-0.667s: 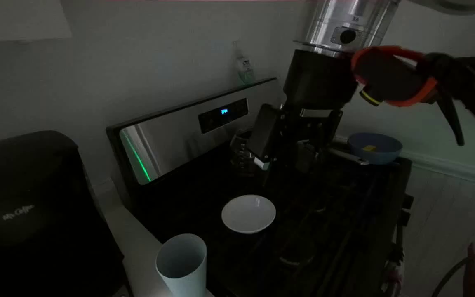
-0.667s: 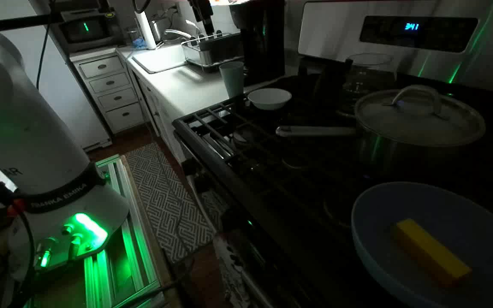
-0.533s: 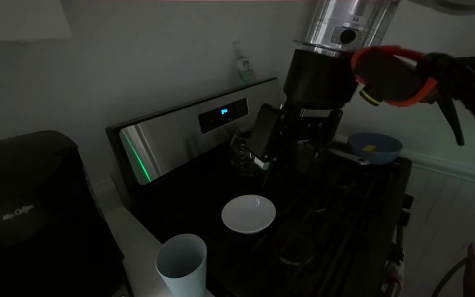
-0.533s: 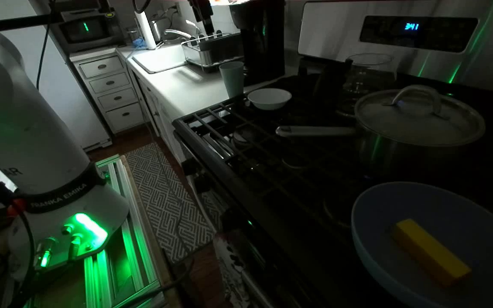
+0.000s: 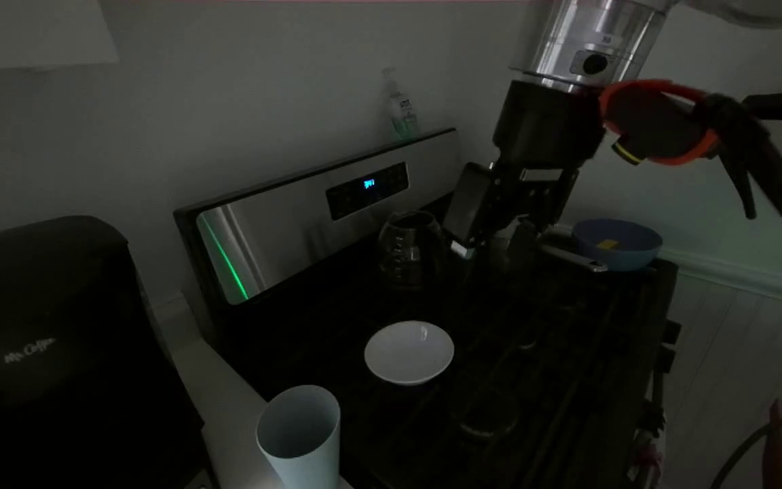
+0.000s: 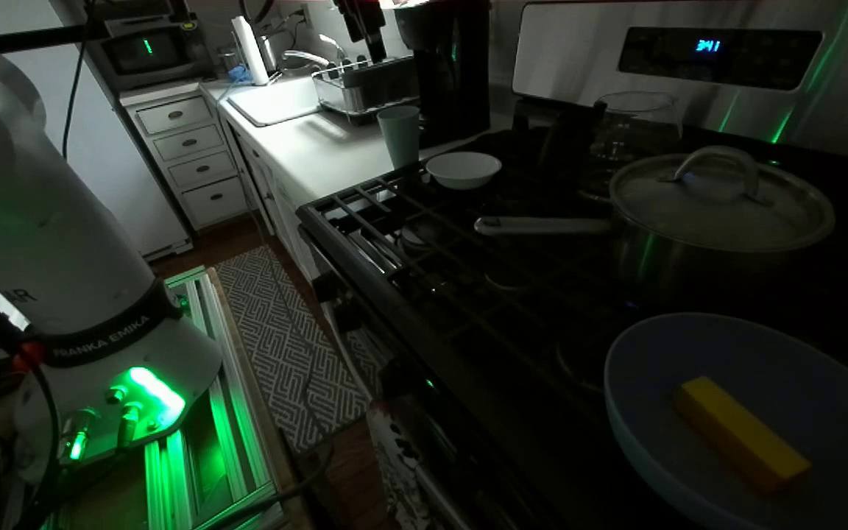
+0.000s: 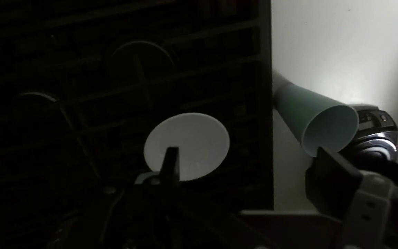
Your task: Put the silver lid on the bowl
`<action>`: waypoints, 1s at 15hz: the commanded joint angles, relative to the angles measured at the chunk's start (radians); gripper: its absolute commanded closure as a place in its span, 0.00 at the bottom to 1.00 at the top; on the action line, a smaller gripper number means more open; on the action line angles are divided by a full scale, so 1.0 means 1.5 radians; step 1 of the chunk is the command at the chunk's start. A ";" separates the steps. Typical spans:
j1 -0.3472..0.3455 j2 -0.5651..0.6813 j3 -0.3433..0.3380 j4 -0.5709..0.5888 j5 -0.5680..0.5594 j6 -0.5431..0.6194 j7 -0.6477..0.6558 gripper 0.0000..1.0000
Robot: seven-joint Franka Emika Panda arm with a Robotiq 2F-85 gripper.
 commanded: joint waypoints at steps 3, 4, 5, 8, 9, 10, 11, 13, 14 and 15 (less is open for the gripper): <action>-0.114 -0.065 -0.071 -0.052 -0.067 -0.009 0.005 0.00; -0.143 -0.063 -0.078 -0.050 -0.082 -0.004 0.014 0.00; -0.169 -0.062 -0.086 -0.048 -0.090 -0.002 0.024 0.00; -0.184 -0.045 -0.100 -0.039 -0.087 -0.001 0.010 0.00; -0.197 -0.044 -0.106 -0.039 -0.089 0.000 0.005 0.00; -0.196 -0.044 -0.108 -0.039 -0.089 -0.001 0.002 0.00; -0.191 -0.044 -0.107 -0.039 -0.089 -0.001 0.002 0.00; -0.195 -0.022 -0.112 -0.027 -0.083 0.003 0.015 0.00; -0.225 0.006 -0.125 -0.011 -0.088 0.013 0.040 0.00; -0.247 0.030 -0.152 0.004 -0.095 0.022 0.034 0.00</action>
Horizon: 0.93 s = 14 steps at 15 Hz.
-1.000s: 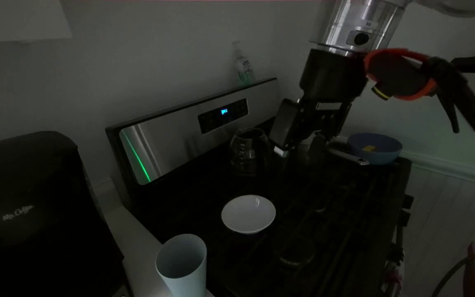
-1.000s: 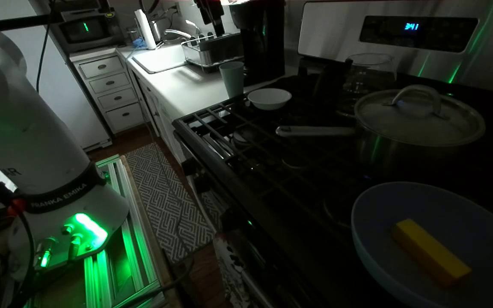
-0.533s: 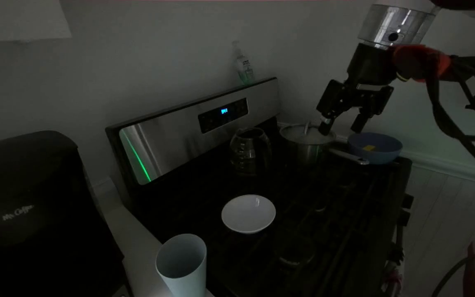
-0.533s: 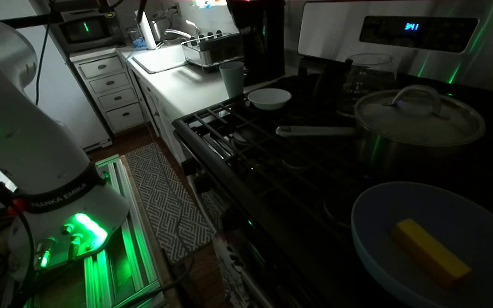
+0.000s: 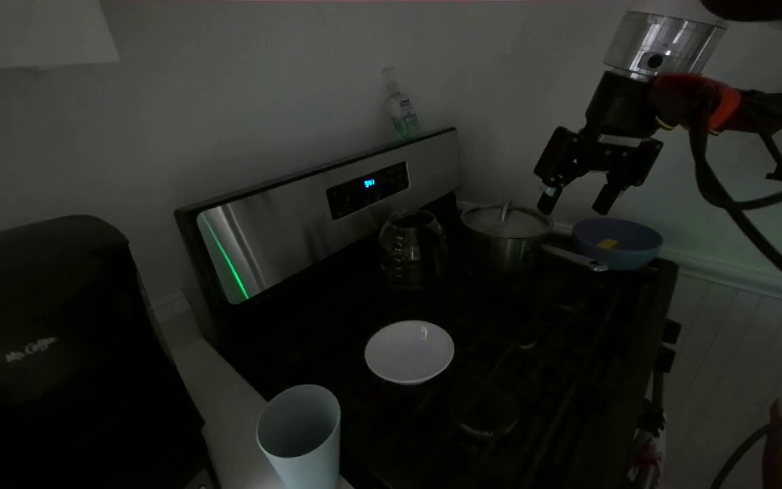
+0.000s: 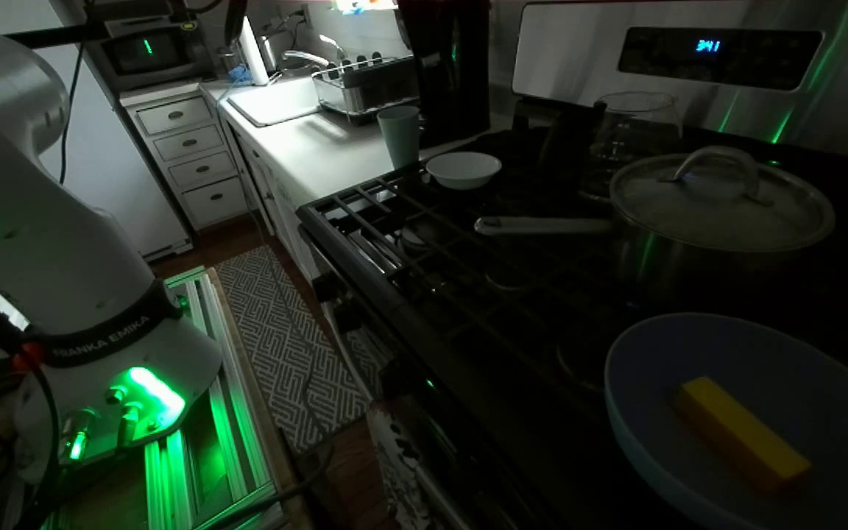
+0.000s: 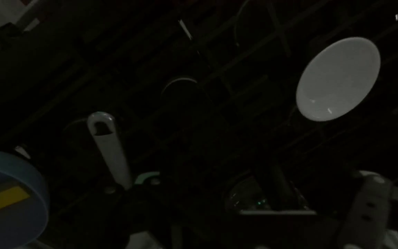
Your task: Put the silver lid on the bowl
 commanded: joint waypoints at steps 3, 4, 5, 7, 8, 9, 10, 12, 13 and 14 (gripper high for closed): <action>-0.089 0.145 -0.094 0.101 0.005 0.044 0.028 0.00; -0.095 0.178 -0.106 0.129 0.015 0.050 0.041 0.00; -0.098 0.210 -0.116 0.156 0.027 0.056 0.056 0.00; -0.104 0.264 -0.126 0.213 0.034 0.055 0.105 0.00; -0.105 0.288 -0.129 0.241 0.035 0.051 0.134 0.00; -0.101 0.311 -0.133 0.268 0.046 0.041 0.160 0.00; -0.094 0.322 -0.141 0.286 0.071 0.031 0.175 0.00; -0.093 0.295 -0.142 0.249 0.046 0.050 0.150 0.00; -0.091 0.310 -0.143 0.264 0.052 0.048 0.157 0.00; -0.090 0.319 -0.144 0.272 0.055 0.048 0.161 0.00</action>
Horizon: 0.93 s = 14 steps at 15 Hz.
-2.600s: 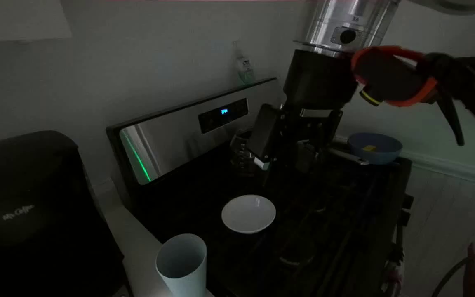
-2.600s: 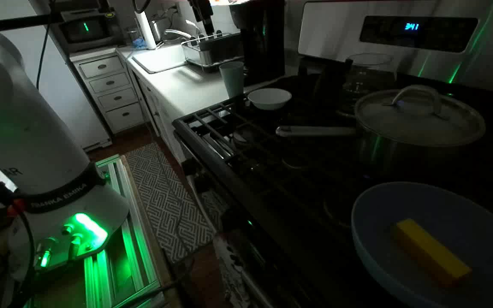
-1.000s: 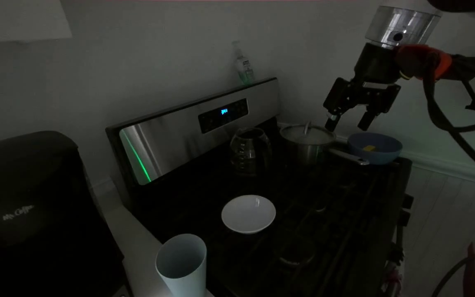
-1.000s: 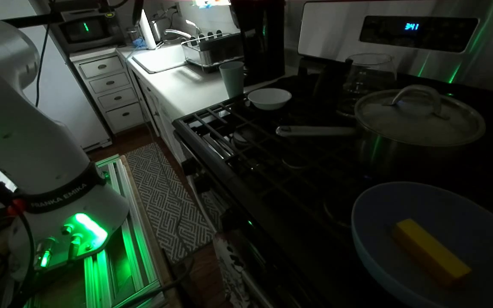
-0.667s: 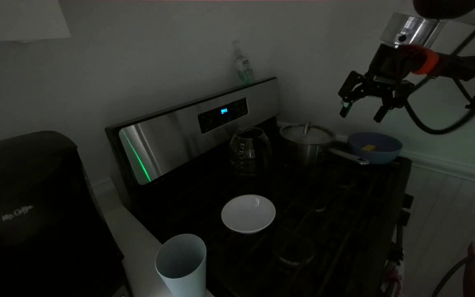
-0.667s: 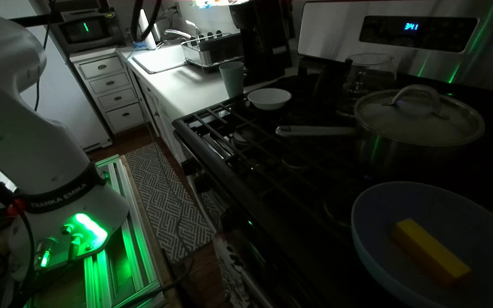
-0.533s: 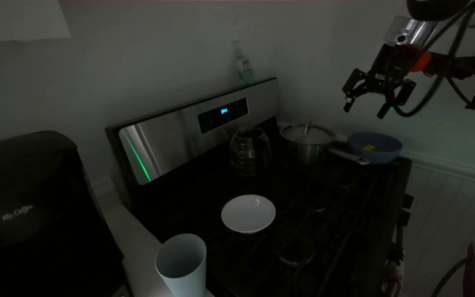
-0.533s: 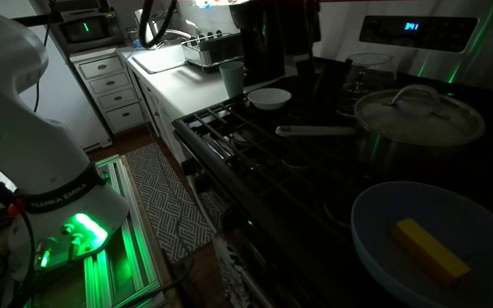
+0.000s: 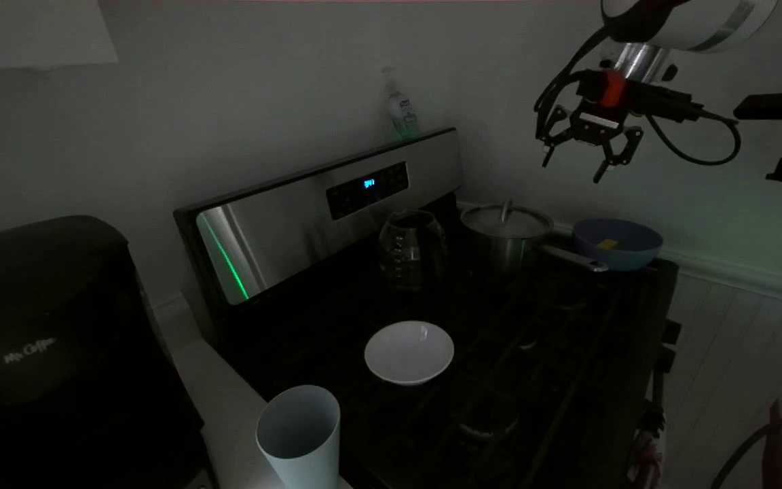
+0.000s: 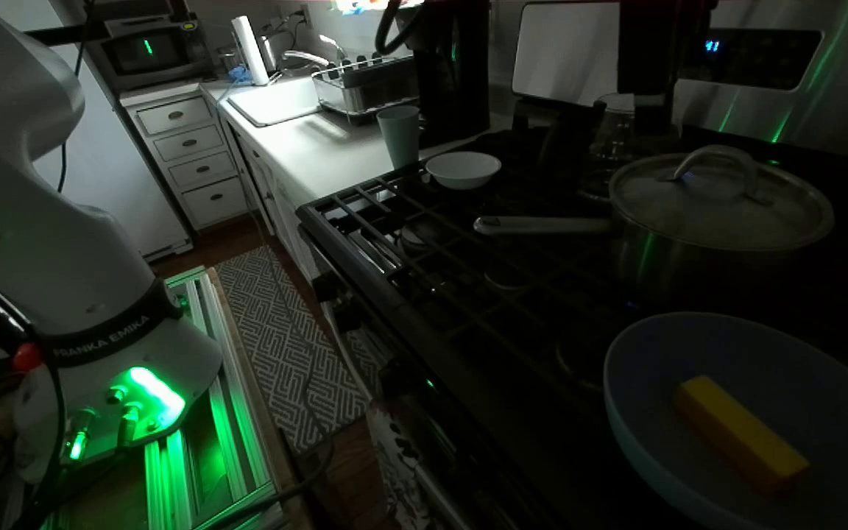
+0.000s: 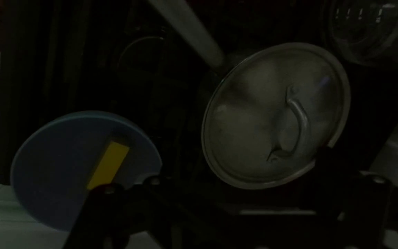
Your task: Put the silver lid on the bowl
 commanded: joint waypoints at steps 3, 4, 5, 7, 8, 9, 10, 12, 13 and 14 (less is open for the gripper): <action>0.015 0.032 -0.013 0.035 0.019 -0.020 0.000 0.00; 0.020 0.052 -0.015 0.061 0.041 -0.038 -0.006 0.00; 0.023 0.089 -0.017 0.097 0.052 -0.048 -0.004 0.00; 0.028 0.143 -0.021 0.162 0.102 -0.099 -0.021 0.00; 0.028 0.174 -0.022 0.200 0.118 -0.127 -0.019 0.00; 0.026 0.203 -0.023 0.234 0.127 -0.151 -0.010 0.00; 0.023 0.230 -0.024 0.268 0.133 -0.184 -0.002 0.00; 0.019 0.276 -0.026 0.320 0.134 -0.233 0.016 0.00; 0.017 0.297 -0.027 0.344 0.136 -0.253 0.021 0.00; 0.015 0.315 -0.028 0.363 0.138 -0.272 0.025 0.00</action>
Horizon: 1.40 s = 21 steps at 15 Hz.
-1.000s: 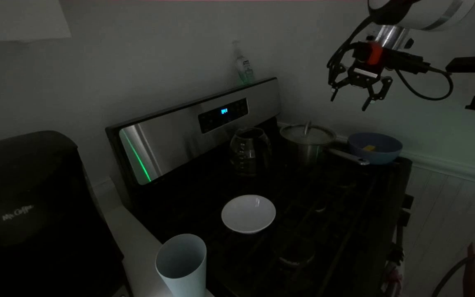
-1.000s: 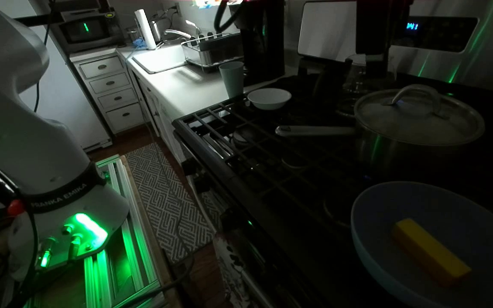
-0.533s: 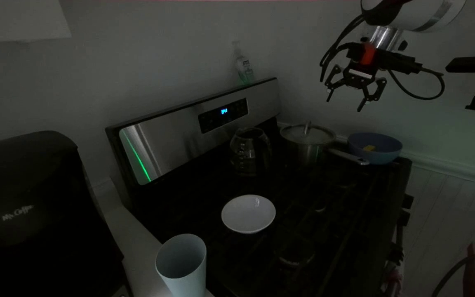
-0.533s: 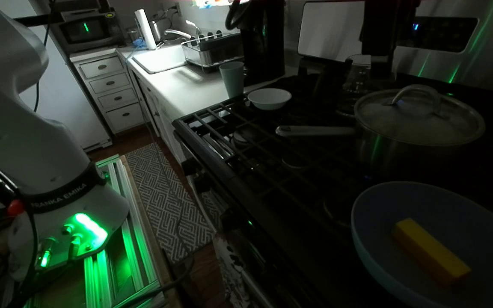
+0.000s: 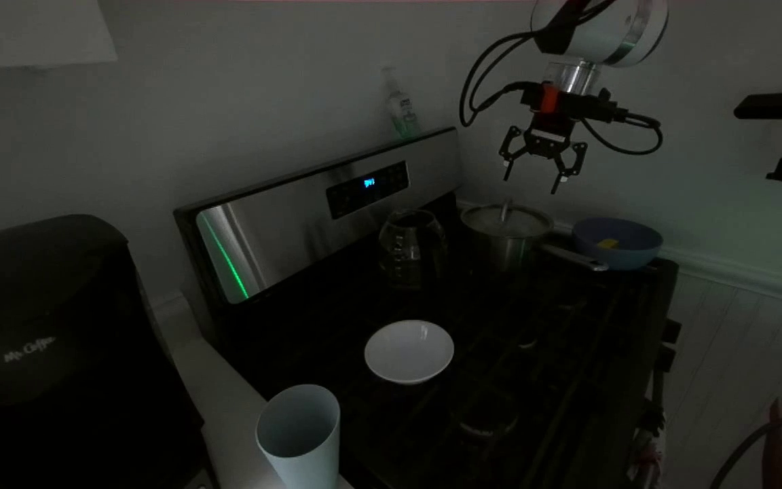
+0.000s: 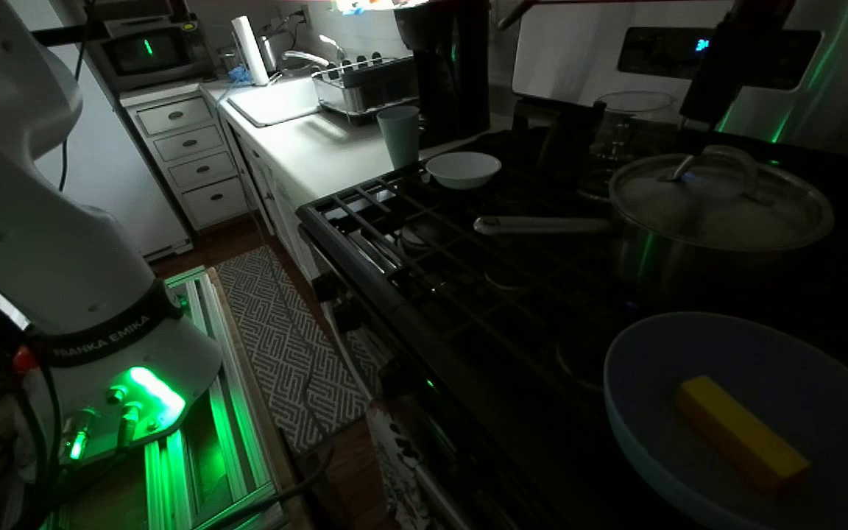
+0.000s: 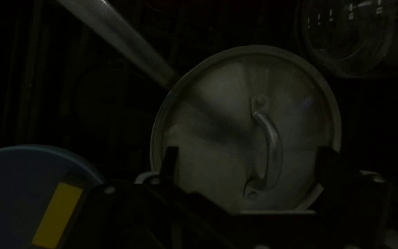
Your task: Put the silver lid on the bowl
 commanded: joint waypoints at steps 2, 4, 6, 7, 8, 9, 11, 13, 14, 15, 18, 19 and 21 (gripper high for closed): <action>-0.006 0.097 -0.011 0.117 0.021 -0.095 0.030 0.00; -0.007 0.113 -0.010 0.130 0.029 -0.085 0.032 0.00; -0.007 0.123 -0.008 0.143 0.031 -0.080 0.035 0.00; -0.007 0.130 -0.008 0.154 0.029 -0.086 0.038 0.00; -0.007 0.134 -0.008 0.161 0.028 -0.086 0.040 0.00; -0.006 0.138 -0.007 0.169 0.027 -0.088 0.043 0.00; -0.006 0.149 -0.006 0.193 0.023 -0.104 0.050 0.00; -0.007 0.155 -0.004 0.213 0.021 -0.130 0.054 0.01; -0.006 0.159 -0.003 0.222 0.018 -0.141 0.055 0.01; -0.004 0.164 -0.003 0.231 0.014 -0.153 0.059 0.01; 0.001 0.174 -0.004 0.246 0.007 -0.181 0.070 0.04; 0.001 0.177 -0.004 0.247 0.005 -0.190 0.072 0.04; 0.001 0.180 -0.004 0.241 0.007 -0.190 0.076 0.06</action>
